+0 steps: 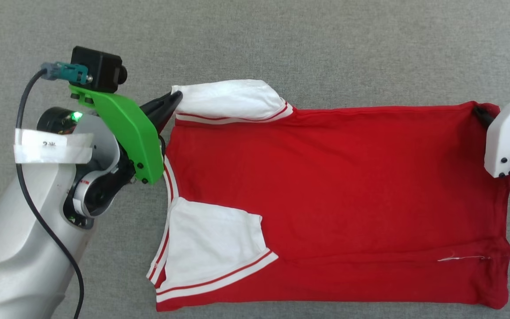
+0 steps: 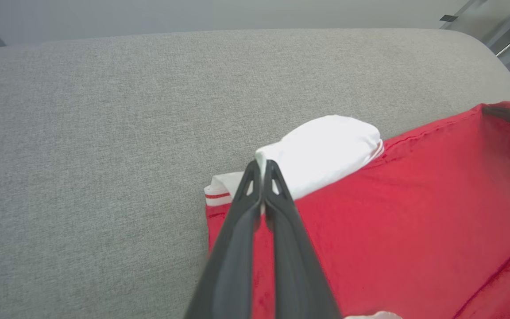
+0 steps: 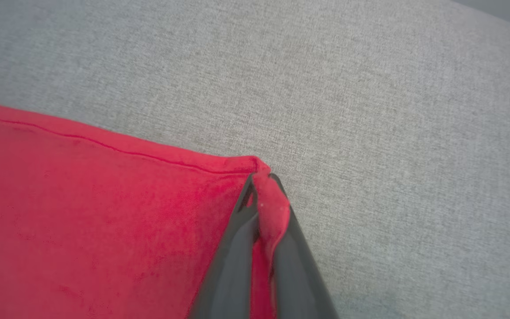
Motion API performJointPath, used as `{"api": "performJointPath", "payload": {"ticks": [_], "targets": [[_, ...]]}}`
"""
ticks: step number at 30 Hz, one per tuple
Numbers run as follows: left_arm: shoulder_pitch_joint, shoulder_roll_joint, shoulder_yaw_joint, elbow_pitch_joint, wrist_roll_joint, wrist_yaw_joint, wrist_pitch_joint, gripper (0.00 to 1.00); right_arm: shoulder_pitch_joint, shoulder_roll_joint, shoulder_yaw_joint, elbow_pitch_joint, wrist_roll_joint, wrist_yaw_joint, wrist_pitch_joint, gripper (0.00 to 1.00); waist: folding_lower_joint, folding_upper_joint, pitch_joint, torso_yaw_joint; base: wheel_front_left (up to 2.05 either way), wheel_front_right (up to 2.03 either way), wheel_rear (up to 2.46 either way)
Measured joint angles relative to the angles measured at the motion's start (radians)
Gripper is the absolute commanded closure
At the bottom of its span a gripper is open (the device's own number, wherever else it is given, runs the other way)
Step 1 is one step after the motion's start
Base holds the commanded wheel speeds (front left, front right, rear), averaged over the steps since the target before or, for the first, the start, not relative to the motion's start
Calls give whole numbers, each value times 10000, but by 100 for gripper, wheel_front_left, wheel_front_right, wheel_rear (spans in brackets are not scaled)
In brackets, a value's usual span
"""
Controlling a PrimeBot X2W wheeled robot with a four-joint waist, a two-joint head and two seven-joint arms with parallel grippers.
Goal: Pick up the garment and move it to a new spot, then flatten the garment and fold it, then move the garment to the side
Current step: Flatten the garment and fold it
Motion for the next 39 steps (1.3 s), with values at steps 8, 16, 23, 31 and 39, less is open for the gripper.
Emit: {"api": "performJointPath", "payload": {"ticks": [8,16,23,31,39], "targets": [[1048,25,-21,29,-84,77,-290,100,1121,-169,-119,-115,470,0,-1271,100,0,0,-917,-8,0,0,0],[2530,150,-188,-288,-267,313,-453,100,2810,-566,-25,-679,993,0,-2034,100,0,0,-1806,139,0,0,0],[3969,236,-428,-589,-556,525,-460,100,4197,-798,286,-1323,1438,0,-2568,100,-1,0,-2361,261,0,0,0],[4840,334,-815,-573,-548,709,-403,100,5209,-1248,765,-1605,1555,0,-2773,100,-1,0,-2504,267,0,0,0],[4943,339,-963,-77,-516,708,-489,100,5294,-1498,1135,-1471,1509,0,-2941,100,0,0,-2507,214,0,0,0]]}}
